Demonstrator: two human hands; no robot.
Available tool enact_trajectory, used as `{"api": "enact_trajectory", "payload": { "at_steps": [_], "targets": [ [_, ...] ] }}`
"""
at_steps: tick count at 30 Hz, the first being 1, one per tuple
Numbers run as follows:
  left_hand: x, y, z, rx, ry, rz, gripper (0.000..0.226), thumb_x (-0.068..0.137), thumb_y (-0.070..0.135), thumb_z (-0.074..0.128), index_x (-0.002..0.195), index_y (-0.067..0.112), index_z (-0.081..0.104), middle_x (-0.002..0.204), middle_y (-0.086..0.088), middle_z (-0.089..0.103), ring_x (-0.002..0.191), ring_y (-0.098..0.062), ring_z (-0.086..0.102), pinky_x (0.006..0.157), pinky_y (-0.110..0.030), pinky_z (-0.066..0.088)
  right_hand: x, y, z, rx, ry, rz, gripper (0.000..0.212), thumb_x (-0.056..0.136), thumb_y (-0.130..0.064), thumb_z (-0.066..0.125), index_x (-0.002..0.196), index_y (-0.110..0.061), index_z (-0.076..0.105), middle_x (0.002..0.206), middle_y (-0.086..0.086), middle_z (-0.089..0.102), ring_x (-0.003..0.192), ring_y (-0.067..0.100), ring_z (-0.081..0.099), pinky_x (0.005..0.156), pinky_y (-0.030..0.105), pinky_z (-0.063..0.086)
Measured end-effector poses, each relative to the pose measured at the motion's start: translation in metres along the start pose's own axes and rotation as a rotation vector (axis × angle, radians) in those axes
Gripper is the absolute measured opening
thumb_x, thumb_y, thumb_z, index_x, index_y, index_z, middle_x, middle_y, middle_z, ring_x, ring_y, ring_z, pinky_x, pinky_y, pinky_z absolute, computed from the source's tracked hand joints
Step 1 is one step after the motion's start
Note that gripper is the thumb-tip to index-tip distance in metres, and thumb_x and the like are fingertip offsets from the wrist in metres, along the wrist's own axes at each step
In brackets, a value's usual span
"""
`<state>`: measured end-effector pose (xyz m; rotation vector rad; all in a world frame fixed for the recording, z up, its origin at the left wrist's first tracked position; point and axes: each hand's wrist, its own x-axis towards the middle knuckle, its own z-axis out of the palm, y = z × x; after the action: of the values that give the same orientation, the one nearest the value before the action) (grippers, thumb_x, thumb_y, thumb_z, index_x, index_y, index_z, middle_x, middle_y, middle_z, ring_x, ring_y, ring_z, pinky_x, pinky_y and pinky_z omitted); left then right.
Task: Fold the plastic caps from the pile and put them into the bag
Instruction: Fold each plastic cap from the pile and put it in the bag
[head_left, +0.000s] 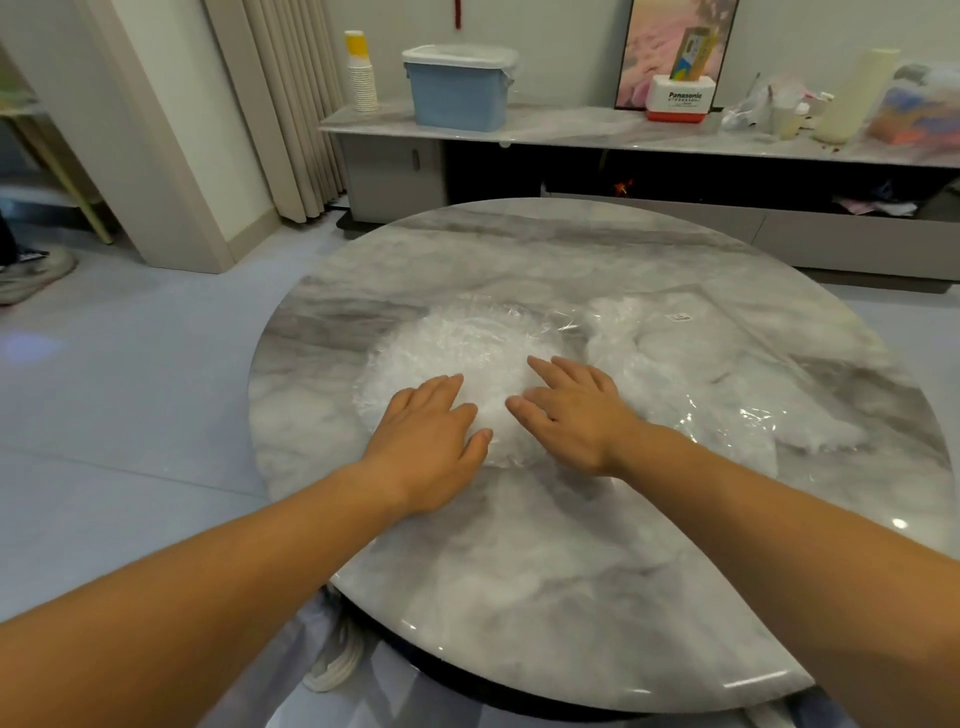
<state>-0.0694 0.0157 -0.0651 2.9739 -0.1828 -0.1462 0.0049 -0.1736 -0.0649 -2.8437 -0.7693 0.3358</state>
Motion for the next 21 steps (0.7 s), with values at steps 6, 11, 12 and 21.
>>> {"api": "enact_trajectory", "payload": {
  "at_steps": [6,11,12,21],
  "targets": [
    [0.000,-0.009,-0.001,0.018,0.054,0.010,0.058,0.105,0.052,0.024,0.154,0.022,0.035,0.169,-0.003,0.006,0.154,-0.018,0.001,0.121,-0.037,0.002,0.006,0.002,0.001,-0.011,0.193,-0.078,0.085,0.093,-0.070,0.006,0.150,-0.019,0.045,0.160,-0.004,0.035,0.150,0.014,0.022,0.122,0.041,0.008],
    [0.000,-0.010,-0.009,-0.027,0.173,0.046,0.066,0.100,0.059,0.019,0.156,0.026,0.031,0.169,0.000,0.004,0.153,-0.017,-0.001,0.119,-0.034,0.000,-0.011,-0.001,-0.013,0.047,0.336,-0.169,0.083,0.091,-0.066,0.010,0.148,-0.019,0.048,0.155,-0.004,0.043,0.146,0.014,0.031,0.118,0.034,0.013],
    [-0.002,-0.009,-0.011,-0.032,0.186,0.061,0.069,0.097,0.059,0.017,0.156,0.026,0.031,0.168,0.002,0.006,0.153,-0.016,0.001,0.119,-0.034,0.000,-0.017,-0.001,-0.017,0.046,0.351,-0.182,0.081,0.092,-0.065,0.012,0.148,-0.019,0.049,0.154,-0.004,0.044,0.144,0.014,0.033,0.118,0.034,0.014],
    [-0.017,-0.011,-0.009,-0.023,0.148,0.096,0.068,0.097,0.056,0.024,0.155,0.023,0.033,0.162,0.005,0.029,0.150,-0.013,0.020,0.119,-0.030,0.010,-0.053,0.011,-0.012,0.069,0.214,-0.179,0.060,0.101,-0.058,0.034,0.147,-0.024,0.051,0.161,-0.005,0.036,0.145,0.013,0.036,0.118,0.038,0.029]
  ]
}}
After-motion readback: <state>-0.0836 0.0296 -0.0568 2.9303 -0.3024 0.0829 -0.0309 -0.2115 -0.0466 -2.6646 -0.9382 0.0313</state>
